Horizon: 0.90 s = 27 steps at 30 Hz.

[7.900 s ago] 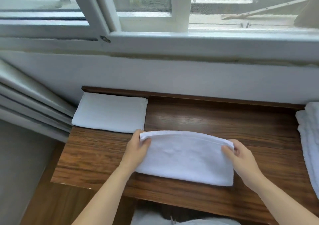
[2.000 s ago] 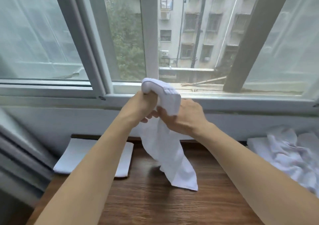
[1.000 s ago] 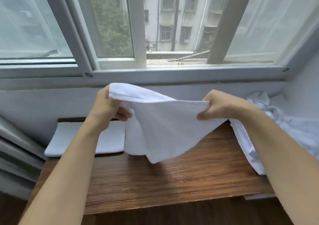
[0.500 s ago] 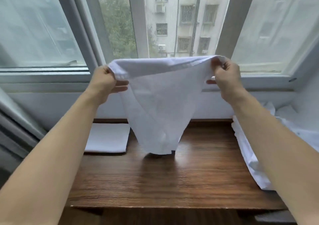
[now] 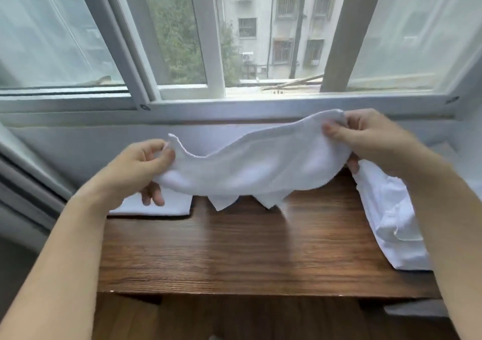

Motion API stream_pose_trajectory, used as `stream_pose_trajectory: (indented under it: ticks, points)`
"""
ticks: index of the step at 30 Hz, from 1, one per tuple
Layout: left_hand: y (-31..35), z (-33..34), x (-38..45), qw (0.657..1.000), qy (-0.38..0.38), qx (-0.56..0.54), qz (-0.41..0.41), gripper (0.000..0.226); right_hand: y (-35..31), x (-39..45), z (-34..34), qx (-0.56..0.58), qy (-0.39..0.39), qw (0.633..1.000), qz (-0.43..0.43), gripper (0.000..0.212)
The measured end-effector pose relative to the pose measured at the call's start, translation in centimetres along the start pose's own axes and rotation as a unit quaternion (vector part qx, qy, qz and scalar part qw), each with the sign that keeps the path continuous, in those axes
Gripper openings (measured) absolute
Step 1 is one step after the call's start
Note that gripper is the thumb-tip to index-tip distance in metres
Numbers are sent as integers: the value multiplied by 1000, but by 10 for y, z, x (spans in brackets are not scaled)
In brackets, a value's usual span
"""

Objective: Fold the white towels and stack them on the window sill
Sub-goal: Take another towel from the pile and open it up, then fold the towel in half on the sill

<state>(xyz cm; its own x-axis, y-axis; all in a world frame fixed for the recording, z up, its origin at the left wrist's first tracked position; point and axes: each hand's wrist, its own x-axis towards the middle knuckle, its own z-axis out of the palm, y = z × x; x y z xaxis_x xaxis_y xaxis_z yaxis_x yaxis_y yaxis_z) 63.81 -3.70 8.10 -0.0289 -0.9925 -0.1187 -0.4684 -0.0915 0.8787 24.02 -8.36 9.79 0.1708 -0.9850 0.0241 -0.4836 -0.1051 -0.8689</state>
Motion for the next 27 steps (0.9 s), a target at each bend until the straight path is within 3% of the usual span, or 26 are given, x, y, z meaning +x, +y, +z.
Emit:
stream_pose_trajectory:
  ticks: [4, 10, 13, 16, 18, 22, 27]
  points:
    - [-62, 45, 11, 982, -42, 142, -117, 22, 79, 2, 42, -44, -80, 992, 89, 33]
    - [-123, 83, 25, 964, -40, 192, -179, 28, 149, 2, 98, -75, -89, 988, 99, 35]
    - [-135, 86, 33, 973, -14, 149, -177, 37, 161, 17, 105, -26, -85, 991, 104, 42]
    - [-147, 97, 50, 980, 100, -20, -173, 39, 177, 43, 115, 56, -22, 988, 142, 54]
    - [-158, 105, 75, 968, 162, -56, -185, 36, 197, 65, 130, 73, 22, 979, 188, 54]
    - [-194, 118, 126, 967, 125, -19, -221, 37, 243, 113, 164, 72, 28, 960, 267, 66]
    - [-229, 126, 159, 971, 70, 42, -226, 37, 243, 156, 190, -2, 10, 947, 320, 42]
